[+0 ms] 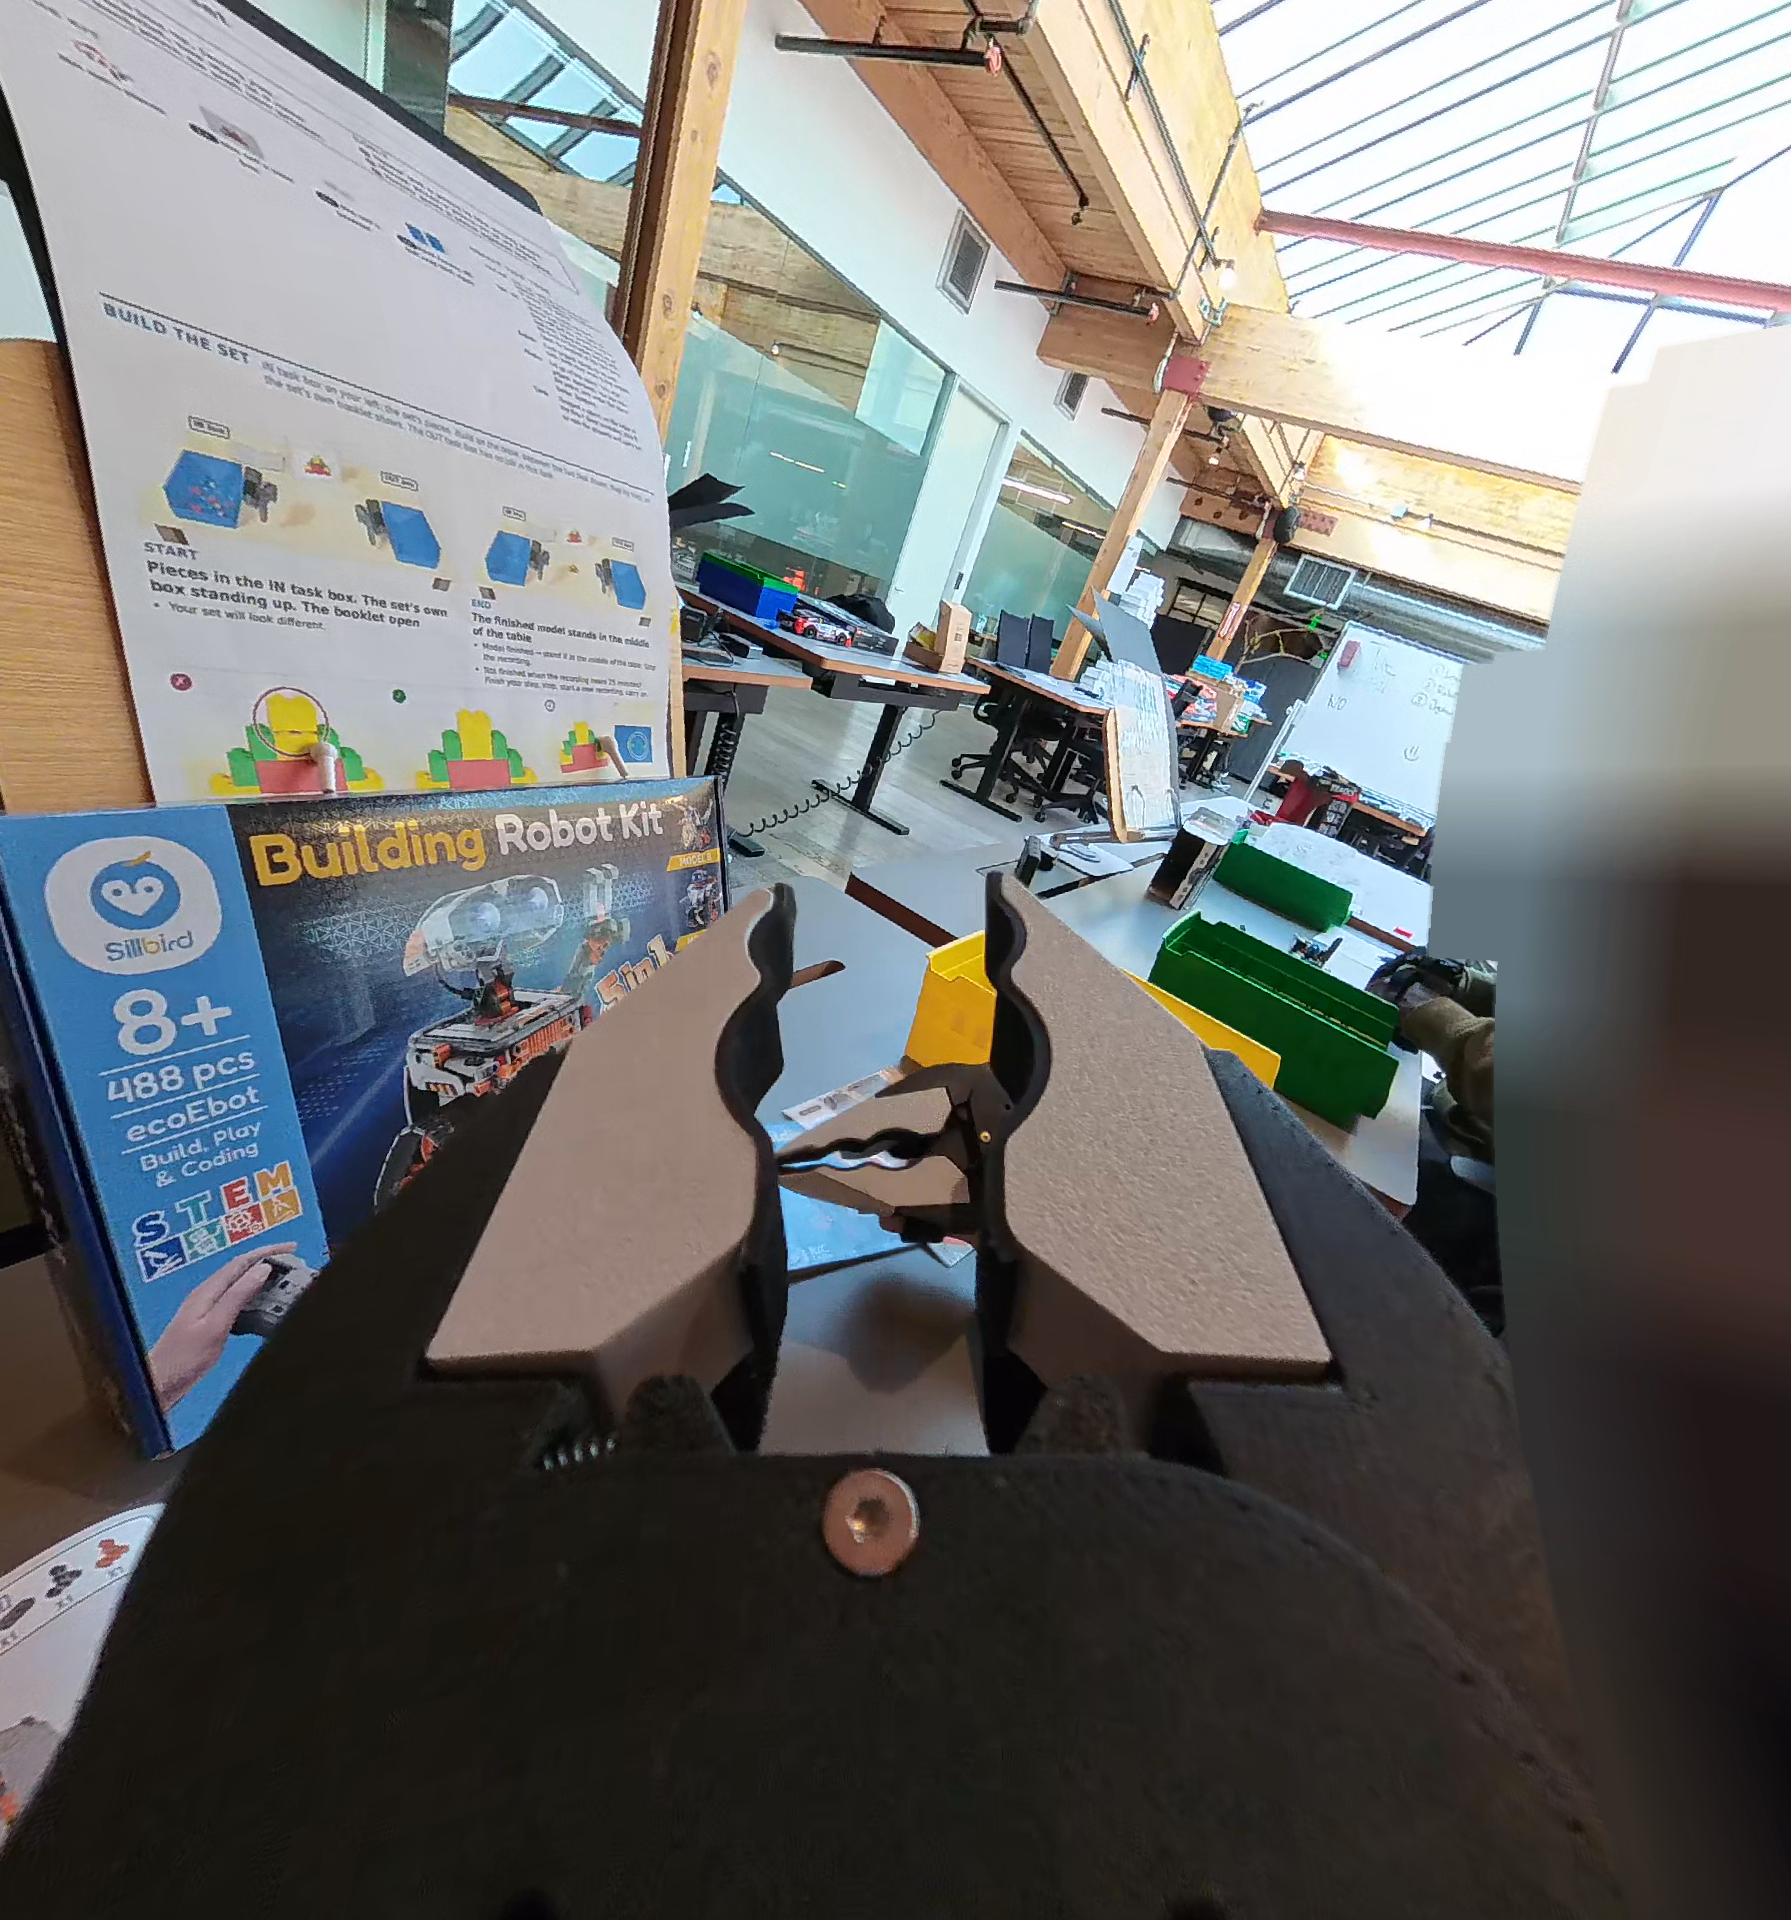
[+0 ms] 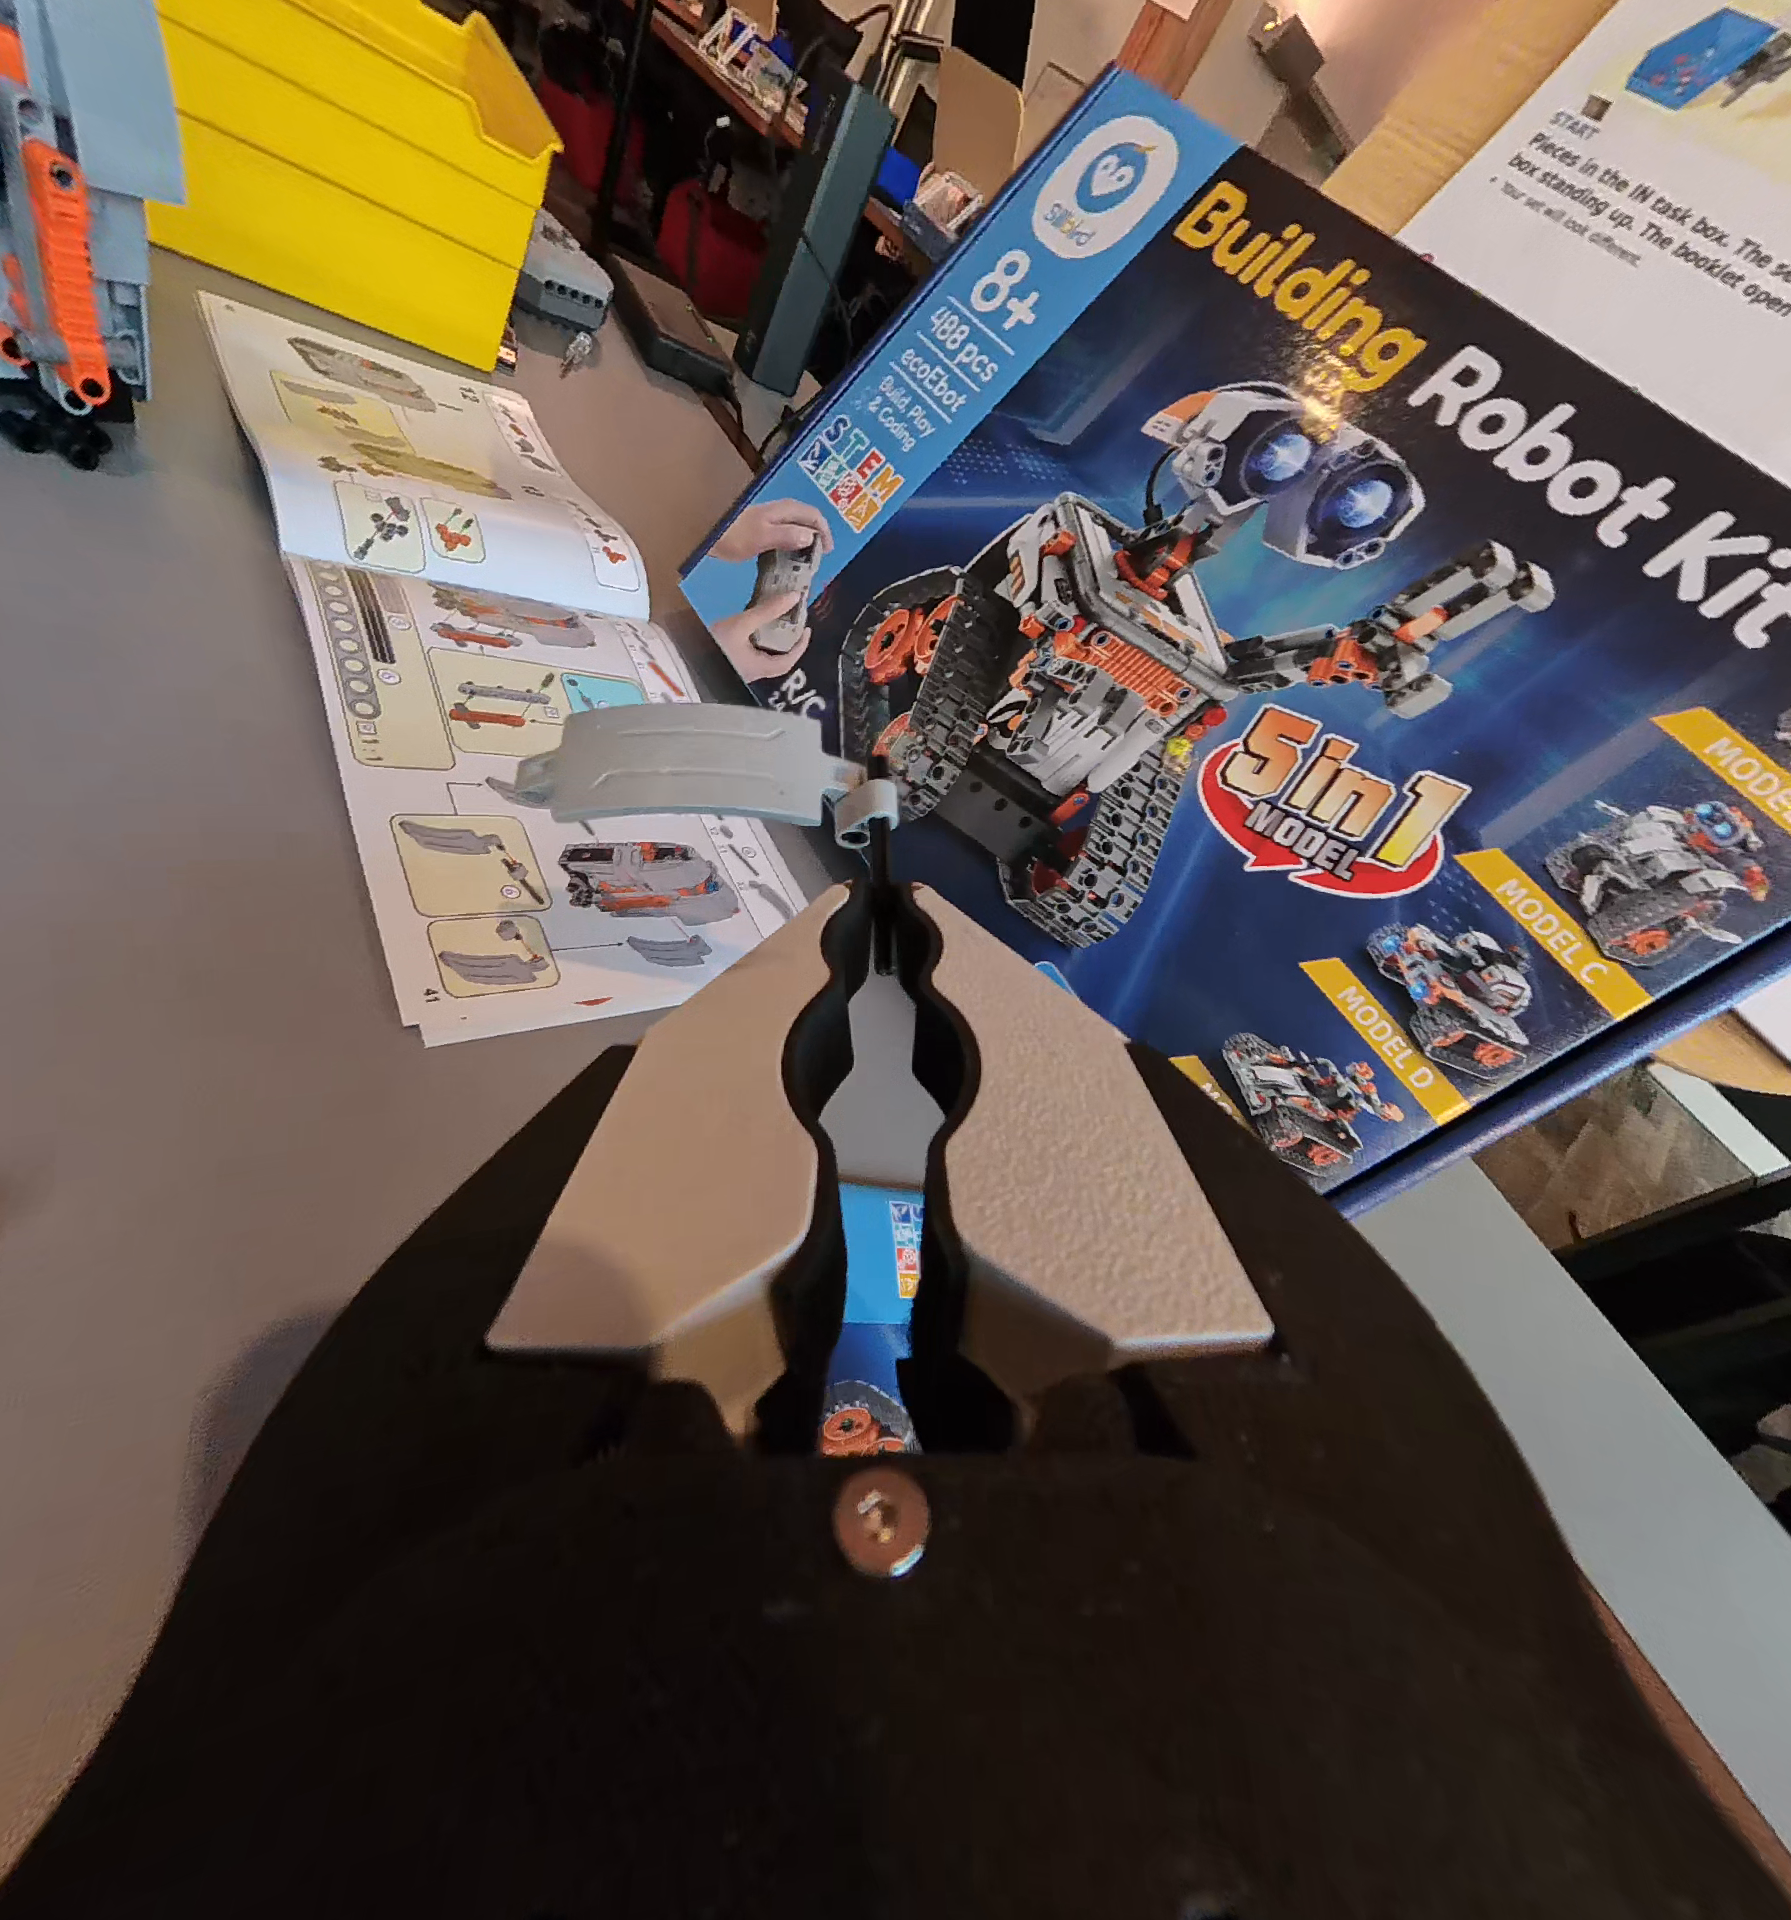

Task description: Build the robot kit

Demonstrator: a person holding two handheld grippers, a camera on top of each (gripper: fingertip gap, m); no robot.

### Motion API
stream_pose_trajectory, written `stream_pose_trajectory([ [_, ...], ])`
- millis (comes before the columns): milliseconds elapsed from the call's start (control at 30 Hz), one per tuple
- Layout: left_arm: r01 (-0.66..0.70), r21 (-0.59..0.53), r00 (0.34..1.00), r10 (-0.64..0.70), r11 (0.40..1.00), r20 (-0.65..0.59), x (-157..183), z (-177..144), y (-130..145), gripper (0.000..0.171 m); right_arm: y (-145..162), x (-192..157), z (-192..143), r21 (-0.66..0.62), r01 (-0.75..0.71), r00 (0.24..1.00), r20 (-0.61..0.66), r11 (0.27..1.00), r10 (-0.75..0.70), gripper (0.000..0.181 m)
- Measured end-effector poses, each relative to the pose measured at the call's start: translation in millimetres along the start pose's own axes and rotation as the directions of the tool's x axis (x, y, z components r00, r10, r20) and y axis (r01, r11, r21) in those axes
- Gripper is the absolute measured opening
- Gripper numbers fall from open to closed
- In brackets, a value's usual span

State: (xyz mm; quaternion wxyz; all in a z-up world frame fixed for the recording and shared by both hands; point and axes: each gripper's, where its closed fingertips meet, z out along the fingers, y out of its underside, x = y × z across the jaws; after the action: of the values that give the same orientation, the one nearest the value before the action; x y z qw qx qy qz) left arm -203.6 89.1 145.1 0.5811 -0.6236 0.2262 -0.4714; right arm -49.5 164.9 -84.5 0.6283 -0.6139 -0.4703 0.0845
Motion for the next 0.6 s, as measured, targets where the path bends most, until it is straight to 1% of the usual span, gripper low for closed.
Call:
stream_pose_trajectory([
  [200,-0.01,0.015,0.999,0.009,1.0,0.038,-6.9,-7.9,-5.6,0.036,-1.4,-7.6,4.4,-0.006,0.033,0.999,0.014,0.999,-0.033,0.002],
  [333,-0.012,0.036,0.998,0.01,0.999,0.061,-12.4,-15.5,-11.7,0.036,5.8,-11.1,7.4,-0.042,0.072,0.997,0.024,0.997,-0.071,0.002],
  [433,-0.006,0.052,0.998,0.002,0.999,0.066,-15.0,-20.0,-15.7,0.035,10.0,-9.4,6.9,-0.058,0.083,0.996,0.018,0.995,-0.082,0.003],
  [600,0.004,0.071,0.999,-0.007,0.997,0.047,-10.5,-22.1,-19.4,0.036,8.7,-1.5,2.9,-0.043,0.077,0.997,-0.016,0.996,-0.078,0.003],
])
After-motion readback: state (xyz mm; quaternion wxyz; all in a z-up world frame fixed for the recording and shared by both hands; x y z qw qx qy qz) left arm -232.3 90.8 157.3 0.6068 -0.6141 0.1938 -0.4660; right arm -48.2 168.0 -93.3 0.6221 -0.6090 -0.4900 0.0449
